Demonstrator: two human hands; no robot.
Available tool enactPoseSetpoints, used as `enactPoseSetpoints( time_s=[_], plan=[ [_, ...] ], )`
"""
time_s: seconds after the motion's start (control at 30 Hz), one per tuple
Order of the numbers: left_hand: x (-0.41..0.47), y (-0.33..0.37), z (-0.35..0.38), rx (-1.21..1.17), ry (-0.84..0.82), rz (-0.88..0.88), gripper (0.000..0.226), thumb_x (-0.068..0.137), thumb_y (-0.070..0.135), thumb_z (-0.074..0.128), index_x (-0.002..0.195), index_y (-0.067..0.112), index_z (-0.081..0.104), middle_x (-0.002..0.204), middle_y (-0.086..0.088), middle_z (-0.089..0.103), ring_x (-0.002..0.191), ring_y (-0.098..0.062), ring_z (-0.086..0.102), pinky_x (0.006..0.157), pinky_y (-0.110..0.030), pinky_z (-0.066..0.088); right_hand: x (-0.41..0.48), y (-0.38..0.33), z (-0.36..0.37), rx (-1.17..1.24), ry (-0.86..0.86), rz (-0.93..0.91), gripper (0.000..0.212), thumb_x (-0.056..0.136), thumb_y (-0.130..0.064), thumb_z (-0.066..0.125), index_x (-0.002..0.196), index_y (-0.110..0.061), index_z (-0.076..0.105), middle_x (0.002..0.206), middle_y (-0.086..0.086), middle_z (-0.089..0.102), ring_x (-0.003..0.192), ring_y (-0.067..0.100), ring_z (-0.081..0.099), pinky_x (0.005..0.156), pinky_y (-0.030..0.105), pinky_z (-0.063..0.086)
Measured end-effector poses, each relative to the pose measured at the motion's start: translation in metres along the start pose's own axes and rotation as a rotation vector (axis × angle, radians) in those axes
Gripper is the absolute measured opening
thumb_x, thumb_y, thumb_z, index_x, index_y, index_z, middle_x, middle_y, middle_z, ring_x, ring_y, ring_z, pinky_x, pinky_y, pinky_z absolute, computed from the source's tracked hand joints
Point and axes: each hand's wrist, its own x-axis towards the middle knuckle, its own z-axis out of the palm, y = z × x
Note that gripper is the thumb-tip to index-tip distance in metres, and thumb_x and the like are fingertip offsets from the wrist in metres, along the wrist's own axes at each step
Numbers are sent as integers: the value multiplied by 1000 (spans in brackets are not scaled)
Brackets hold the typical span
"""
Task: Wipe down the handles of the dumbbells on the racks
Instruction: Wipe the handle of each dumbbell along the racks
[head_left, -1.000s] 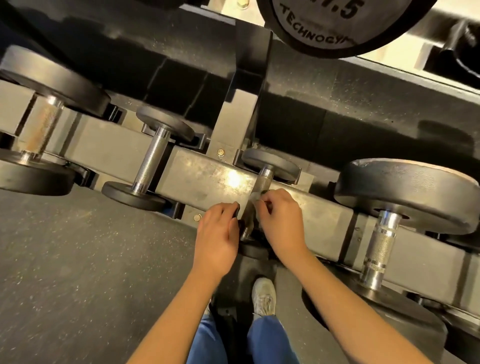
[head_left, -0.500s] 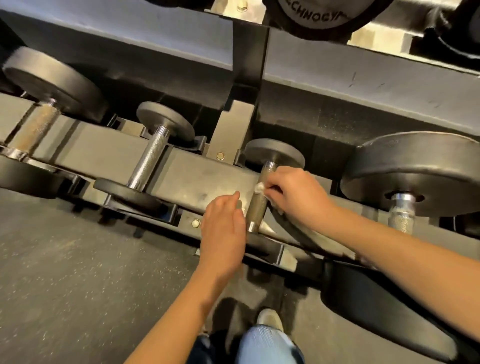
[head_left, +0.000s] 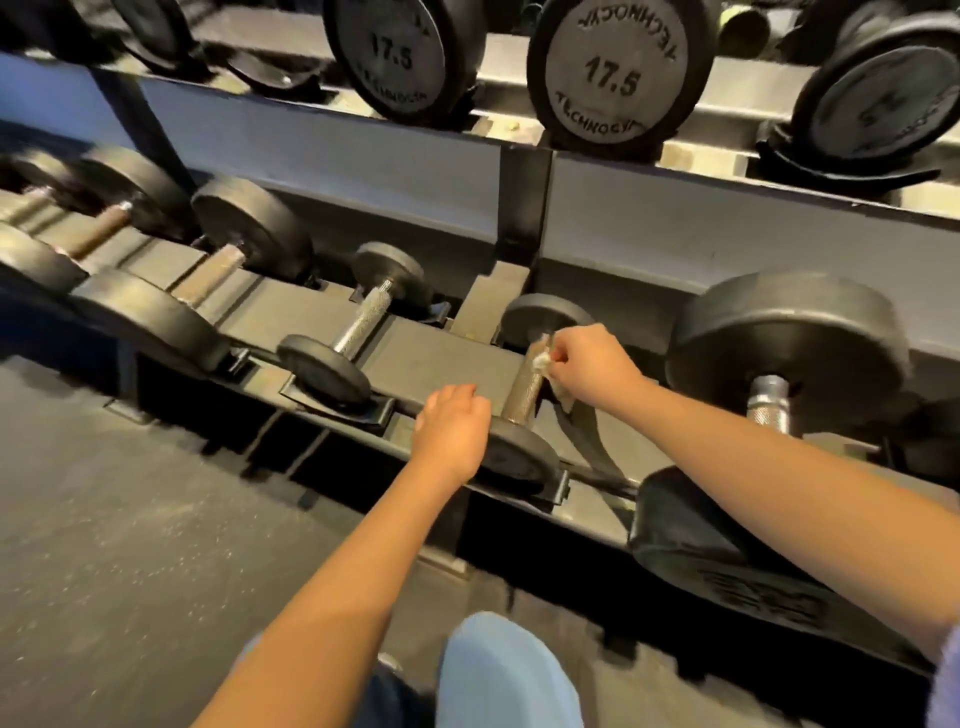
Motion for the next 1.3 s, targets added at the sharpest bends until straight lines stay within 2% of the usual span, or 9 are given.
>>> enactPoseSetpoints(
  time_s=[0.13, 0.37, 0.53, 0.67, 0.83, 0.93, 1.03, 1.2, 1.3],
  plan=[
    [-6, -4, 1, 108, -16, 145, 46, 100, 20, 28, 144, 15, 37, 145, -4, 40, 135, -18, 27, 114, -38, 20, 5, 6, 3, -19, 52, 18, 8, 92, -13, 57, 85, -14, 60, 78, 3, 62, 76, 19, 62, 70, 32, 52],
    [-3, -15, 4, 34, -9, 357, 50, 95, 26, 23, 139, 15, 44, 133, 3, 45, 129, -13, 35, 113, -37, 26, 5, 5, 13, 221, 111, 121, 3, 89, -16, 64, 92, -15, 66, 83, -1, 64, 79, 10, 61, 73, 24, 50],
    [-1, -20, 5, -49, 5, 404, 56, 89, 33, 21, 138, 21, 44, 127, 16, 38, 129, -5, 32, 113, -33, 26, 11, 4, 13, 92, 185, 43, 7, 92, -18, 61, 95, -13, 65, 80, 0, 65, 73, 9, 61, 65, 18, 47],
    [0, -23, 10, -88, 35, 435, 54, 89, 31, 22, 138, 21, 44, 130, 15, 38, 130, -4, 32, 113, -31, 27, 14, 2, 15, 27, 220, -12, 13, 95, -20, 56, 102, -11, 63, 82, 1, 65, 73, 10, 62, 70, 25, 54],
    [8, -26, 13, -82, 65, 526, 61, 87, 39, 17, 136, 18, 47, 129, 13, 40, 128, -6, 35, 111, -33, 30, 4, -5, 15, 120, 147, -9, 11, 91, -17, 62, 98, -12, 68, 86, 0, 66, 79, 7, 60, 73, 17, 46],
    [15, -28, 15, -82, 112, 636, 57, 88, 29, 20, 131, 9, 53, 128, 8, 44, 125, -9, 39, 108, -36, 33, -2, -8, 19, 149, 59, -33, 10, 88, -17, 66, 97, -16, 69, 82, -11, 59, 77, 0, 55, 72, 13, 43],
    [21, -31, 14, -63, 113, 724, 53, 90, 23, 23, 130, 7, 53, 129, 5, 46, 127, -11, 39, 108, -37, 33, 7, -8, 17, 113, 116, -31, 5, 89, -16, 65, 91, -16, 69, 76, -13, 56, 72, 0, 54, 69, 14, 41],
    [22, -32, 12, -74, 28, 729, 47, 90, 27, 25, 133, 22, 41, 133, 9, 41, 129, -5, 35, 111, -23, 27, 15, -6, 13, -24, 177, -20, 13, 92, -17, 60, 100, -11, 69, 96, 1, 64, 90, 13, 60, 79, 19, 43],
    [21, -32, 9, -78, -48, 668, 49, 89, 37, 24, 135, 28, 36, 135, 13, 38, 130, 0, 31, 111, -16, 22, 6, -10, 17, -26, 137, -45, 12, 91, -16, 61, 98, -12, 69, 95, -1, 59, 86, 9, 55, 76, 16, 40]
  ],
)
